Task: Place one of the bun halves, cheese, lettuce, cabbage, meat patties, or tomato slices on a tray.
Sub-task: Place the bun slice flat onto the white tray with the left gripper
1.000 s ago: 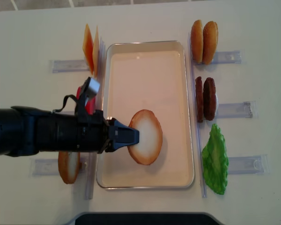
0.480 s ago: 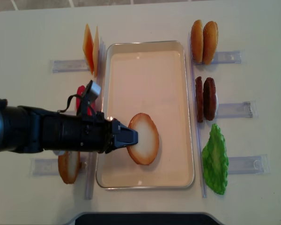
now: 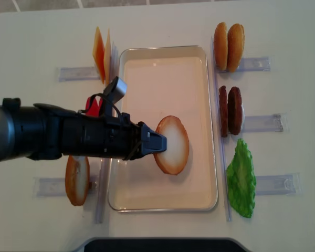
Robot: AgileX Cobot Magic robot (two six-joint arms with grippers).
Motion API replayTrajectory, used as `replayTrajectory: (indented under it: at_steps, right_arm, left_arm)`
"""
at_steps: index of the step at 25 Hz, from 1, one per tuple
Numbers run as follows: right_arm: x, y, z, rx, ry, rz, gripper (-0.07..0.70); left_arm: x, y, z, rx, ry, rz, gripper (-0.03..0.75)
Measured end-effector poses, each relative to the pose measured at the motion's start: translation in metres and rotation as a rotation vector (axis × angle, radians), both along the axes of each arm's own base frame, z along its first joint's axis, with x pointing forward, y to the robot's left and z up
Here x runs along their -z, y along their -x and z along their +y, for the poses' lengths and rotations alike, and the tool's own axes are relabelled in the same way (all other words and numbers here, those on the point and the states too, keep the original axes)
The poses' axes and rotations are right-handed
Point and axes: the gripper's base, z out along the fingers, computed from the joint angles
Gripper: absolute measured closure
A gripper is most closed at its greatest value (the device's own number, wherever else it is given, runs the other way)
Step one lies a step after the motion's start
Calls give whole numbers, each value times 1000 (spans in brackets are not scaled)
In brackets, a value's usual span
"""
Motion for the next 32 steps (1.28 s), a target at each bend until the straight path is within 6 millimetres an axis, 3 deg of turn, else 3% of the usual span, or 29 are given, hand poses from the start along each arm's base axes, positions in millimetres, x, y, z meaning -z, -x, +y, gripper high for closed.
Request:
replayTrajectory:
  at_steps: [10, 32]
  right_arm:
    - [0, 0, 0, 0, 0, 0, 76]
    - [0, 0, 0, 0, 0, 0, 76]
  left_arm:
    - [36, -4, -4, -6, -26, 152, 591]
    - [38, -7, -3, -35, -51, 156, 592]
